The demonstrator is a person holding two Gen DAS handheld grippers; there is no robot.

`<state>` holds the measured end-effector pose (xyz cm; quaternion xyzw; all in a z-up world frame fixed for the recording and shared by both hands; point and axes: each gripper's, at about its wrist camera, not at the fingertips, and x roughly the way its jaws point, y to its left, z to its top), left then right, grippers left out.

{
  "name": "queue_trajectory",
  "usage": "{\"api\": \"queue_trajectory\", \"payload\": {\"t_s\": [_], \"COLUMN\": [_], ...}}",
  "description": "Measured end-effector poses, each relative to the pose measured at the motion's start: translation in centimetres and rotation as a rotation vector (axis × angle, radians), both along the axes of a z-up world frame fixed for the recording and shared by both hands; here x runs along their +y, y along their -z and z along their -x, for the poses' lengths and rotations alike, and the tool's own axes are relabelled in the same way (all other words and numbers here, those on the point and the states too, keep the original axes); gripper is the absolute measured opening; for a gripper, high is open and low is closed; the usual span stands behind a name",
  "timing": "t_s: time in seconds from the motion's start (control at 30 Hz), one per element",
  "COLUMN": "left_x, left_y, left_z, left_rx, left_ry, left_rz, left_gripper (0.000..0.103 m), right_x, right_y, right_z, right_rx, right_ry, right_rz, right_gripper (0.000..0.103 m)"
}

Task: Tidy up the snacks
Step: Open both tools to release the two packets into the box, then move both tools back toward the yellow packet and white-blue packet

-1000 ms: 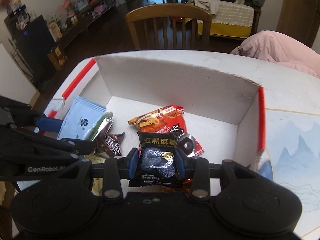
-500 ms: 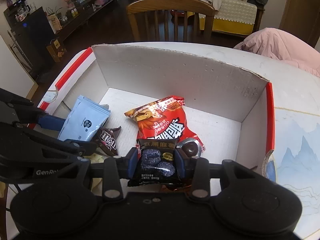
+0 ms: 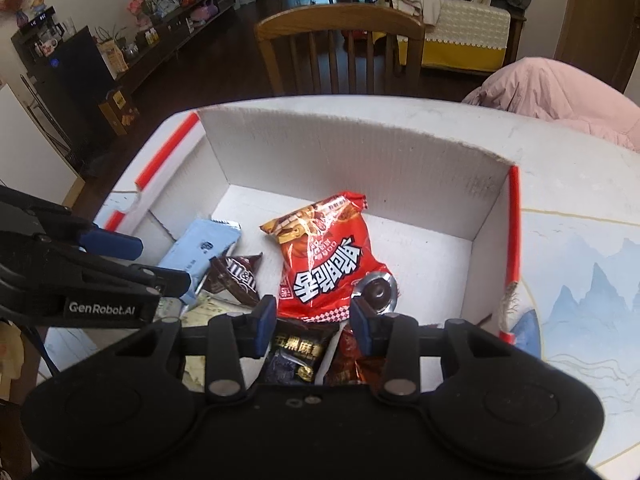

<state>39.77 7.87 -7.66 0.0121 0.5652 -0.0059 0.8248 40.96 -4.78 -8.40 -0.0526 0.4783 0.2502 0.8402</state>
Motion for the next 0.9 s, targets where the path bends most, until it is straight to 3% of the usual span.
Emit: {"api": "queue_trajectory", "payload": {"t_s": [0.47,0.9], "left_x": [-0.9,-1.5], "left_y": [-5.0,-8.4], "left_z": [5.3,12.0], "left_rx": [-0.138,-0.266], "left_ry": [0.032,0.057], "left_rz": [0.037,0.06], "left_gripper": [0.051,0.052], "right_x": [-1.5,-3.1], "right_y": [-5.0,-7.3], "right_z": [4.8,10.0], "right_rx": [-0.072,-0.12], "right_ry": [0.001,0.032], "right_rz": [-0.104,-0.168], "right_gripper": [0.04,0.043]}}
